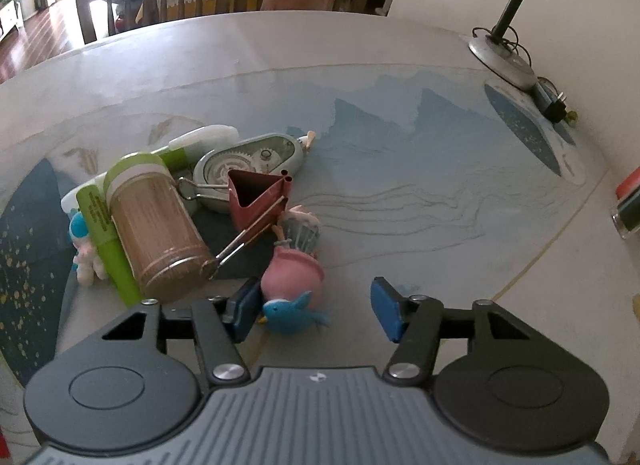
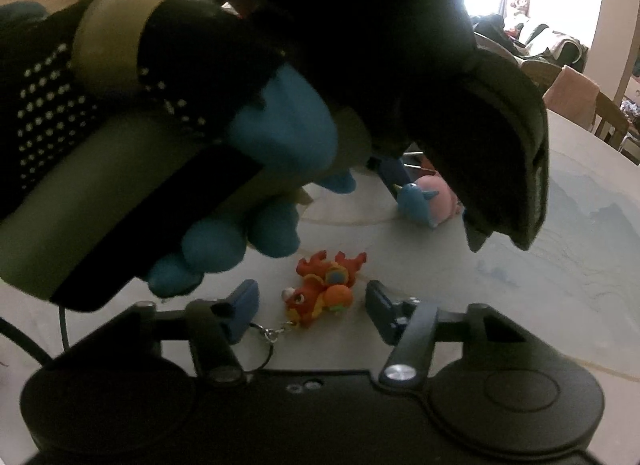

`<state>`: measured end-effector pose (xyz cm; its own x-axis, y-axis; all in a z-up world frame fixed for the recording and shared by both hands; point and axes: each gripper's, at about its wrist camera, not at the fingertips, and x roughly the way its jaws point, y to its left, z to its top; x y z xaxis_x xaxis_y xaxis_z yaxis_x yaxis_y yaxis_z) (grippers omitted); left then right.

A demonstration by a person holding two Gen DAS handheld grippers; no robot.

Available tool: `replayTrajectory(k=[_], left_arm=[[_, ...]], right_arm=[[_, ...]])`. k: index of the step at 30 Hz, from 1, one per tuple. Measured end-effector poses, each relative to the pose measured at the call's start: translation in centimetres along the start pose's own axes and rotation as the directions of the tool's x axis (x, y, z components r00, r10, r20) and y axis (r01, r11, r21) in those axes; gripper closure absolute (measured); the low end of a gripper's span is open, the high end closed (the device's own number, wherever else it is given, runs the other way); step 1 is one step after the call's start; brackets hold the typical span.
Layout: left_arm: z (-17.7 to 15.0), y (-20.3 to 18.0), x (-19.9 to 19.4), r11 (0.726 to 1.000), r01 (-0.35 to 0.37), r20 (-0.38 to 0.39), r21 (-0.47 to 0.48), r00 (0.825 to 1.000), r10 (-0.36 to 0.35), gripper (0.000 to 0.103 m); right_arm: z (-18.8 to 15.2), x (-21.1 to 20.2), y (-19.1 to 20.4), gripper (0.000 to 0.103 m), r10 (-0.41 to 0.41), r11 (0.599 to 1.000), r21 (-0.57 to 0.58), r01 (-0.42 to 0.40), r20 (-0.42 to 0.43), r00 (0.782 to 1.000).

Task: Organize rigid objects
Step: 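Grasp the pink pig toy with the left tool while the right tool grasps the red keychain toy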

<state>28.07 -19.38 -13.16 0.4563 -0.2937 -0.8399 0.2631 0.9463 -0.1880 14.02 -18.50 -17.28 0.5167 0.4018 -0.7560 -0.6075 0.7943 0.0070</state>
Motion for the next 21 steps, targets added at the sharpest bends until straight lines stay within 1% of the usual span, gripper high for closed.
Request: replayTrajectory(k=[4,5,6,7,8,11,15,18,21], left_arm=[[0.1,-0.4,0.1,0.999,-0.030,0.001,0.027,1.000,0.030,0.057],[0.0,-0.4,0.1,0.999,-0.030,0.002,0.029,1.000,0.030,0.060],[0.0,-0.5,0.1,0.999,-0.032,0.004,0.030,0.999,0.032,0.065],[0.0,-0.5,0.1,0.999,-0.038,0.006,0.033,0.999,0.038,0.068],[0.0,-0.5,0.1,0.998,-0.045,0.009,0.034,0.999,0.045,0.070],[0.0,-0.3,0.1,0.998,-0.052,0.011,0.021,0.999,0.051,0.072],[-0.1,-0.6,-0.7,0.997,-0.061,0.025,0.040,0.998,0.060,0.072],[0.0,-0.6,-1.5,0.998,-0.055,0.031,0.037,0.998,0.054,0.072],[-0.2,-0.5,-2.3,0.998,-0.053,0.035,0.024,0.998,0.052,0.072]], right_arm=[[0.2,-0.1,0.0,0.061,-0.007,1.000,-0.002,0.007,0.004,1.000],[0.2,-0.1,-0.1,0.064,-0.009,1.000,-0.001,0.009,0.005,1.000],[0.3,-0.1,-0.1,0.065,-0.009,1.000,0.001,0.009,0.004,1.000],[0.3,-0.1,-0.2,0.066,-0.008,1.000,0.004,0.008,0.003,1.000],[0.3,-0.2,-0.2,0.066,-0.009,1.000,0.006,0.009,0.002,1.000],[0.4,-0.3,-0.4,0.066,-0.014,1.000,0.017,0.014,0.000,1.000],[0.2,-0.9,-1.1,0.066,-0.023,0.998,0.050,0.023,-0.011,1.000],[-0.2,-1.5,-2.1,0.066,-0.034,0.995,0.095,0.037,-0.032,0.999],[-0.5,-2.6,-3.4,0.066,-0.056,0.986,0.155,0.061,-0.035,0.998]])
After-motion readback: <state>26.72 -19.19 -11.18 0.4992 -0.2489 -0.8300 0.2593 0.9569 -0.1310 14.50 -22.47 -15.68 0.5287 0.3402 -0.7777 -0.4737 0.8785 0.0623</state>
